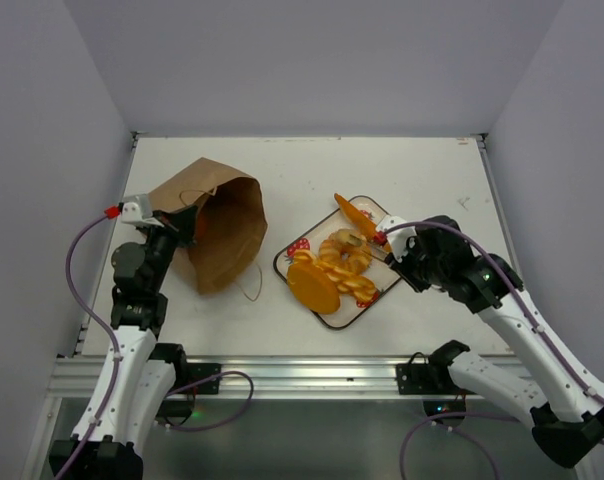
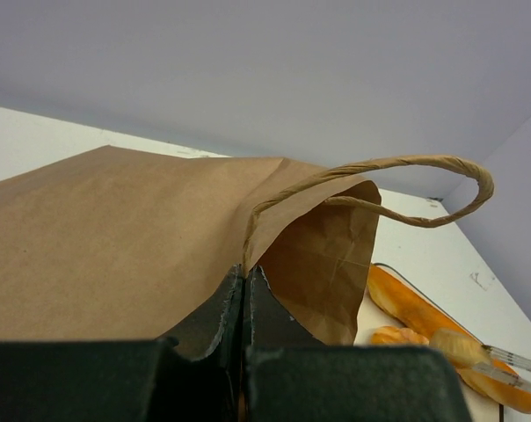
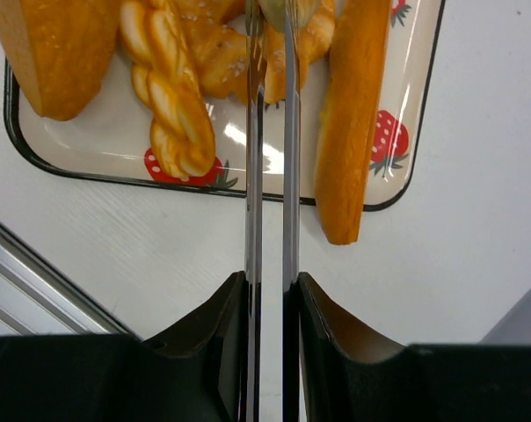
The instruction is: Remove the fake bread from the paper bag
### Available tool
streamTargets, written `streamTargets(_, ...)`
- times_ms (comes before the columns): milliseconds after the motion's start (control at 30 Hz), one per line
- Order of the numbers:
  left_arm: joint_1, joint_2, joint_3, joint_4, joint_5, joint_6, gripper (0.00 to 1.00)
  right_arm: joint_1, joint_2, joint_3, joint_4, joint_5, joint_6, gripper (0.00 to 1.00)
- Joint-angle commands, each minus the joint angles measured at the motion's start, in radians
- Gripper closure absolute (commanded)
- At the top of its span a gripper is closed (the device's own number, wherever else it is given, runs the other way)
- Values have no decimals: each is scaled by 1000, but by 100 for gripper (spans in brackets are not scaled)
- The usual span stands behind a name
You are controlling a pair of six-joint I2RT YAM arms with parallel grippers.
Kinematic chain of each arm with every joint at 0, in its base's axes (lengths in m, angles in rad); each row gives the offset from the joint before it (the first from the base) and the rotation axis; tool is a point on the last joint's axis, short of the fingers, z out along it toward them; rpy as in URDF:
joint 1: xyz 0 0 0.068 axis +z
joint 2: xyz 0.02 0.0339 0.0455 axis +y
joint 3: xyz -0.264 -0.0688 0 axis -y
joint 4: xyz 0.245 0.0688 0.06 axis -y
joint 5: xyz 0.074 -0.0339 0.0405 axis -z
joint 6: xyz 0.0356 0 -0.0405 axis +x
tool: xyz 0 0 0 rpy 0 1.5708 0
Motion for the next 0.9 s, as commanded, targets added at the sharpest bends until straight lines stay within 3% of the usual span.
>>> streamTargets(0, -8, -22, 32, 3, -7, 60, 100, -44, -39, 30, -23, 20, -63, 100)
streamTargets(467, -41, -54, 32, -43, -23, 123, 100, -223, -160, 73, -179, -92, -221, 100)
streamTargets(867, -41, -38, 38, -25, -3, 104, 100, -240, -184, -54, -222, -39, -249, 100)
